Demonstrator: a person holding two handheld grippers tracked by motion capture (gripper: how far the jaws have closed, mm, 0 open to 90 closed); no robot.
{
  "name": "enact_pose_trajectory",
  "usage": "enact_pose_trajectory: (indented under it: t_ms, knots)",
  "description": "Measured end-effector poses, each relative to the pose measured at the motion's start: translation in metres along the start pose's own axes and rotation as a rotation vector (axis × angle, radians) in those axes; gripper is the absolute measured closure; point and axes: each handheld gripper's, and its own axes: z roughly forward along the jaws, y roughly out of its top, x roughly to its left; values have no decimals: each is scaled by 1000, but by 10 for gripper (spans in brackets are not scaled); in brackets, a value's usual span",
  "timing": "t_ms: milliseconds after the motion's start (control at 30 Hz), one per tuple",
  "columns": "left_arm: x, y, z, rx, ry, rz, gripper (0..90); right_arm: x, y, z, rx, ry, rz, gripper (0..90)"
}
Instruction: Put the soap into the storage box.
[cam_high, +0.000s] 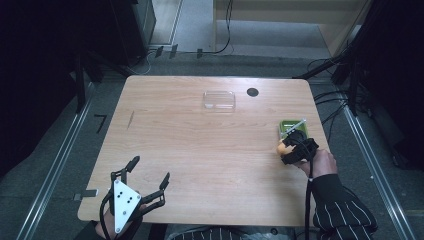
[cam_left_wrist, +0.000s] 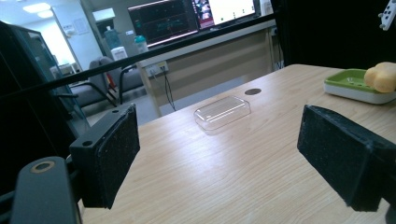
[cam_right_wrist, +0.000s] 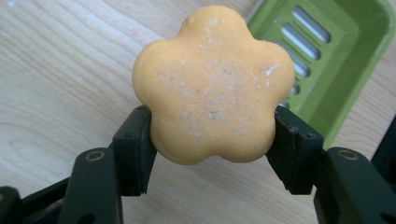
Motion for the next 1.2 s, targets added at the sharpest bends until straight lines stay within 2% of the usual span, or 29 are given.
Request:
enact_pose_trajectory:
  t_ms: [667, 1200]
  knots:
    - [0, 0, 0, 1, -1, 3, 130, -30, 11, -2, -17, -34, 56, 405]
    - [0, 0, 0, 4, -3, 8, 130, -51, 22, 10, 1, -44, 85, 405]
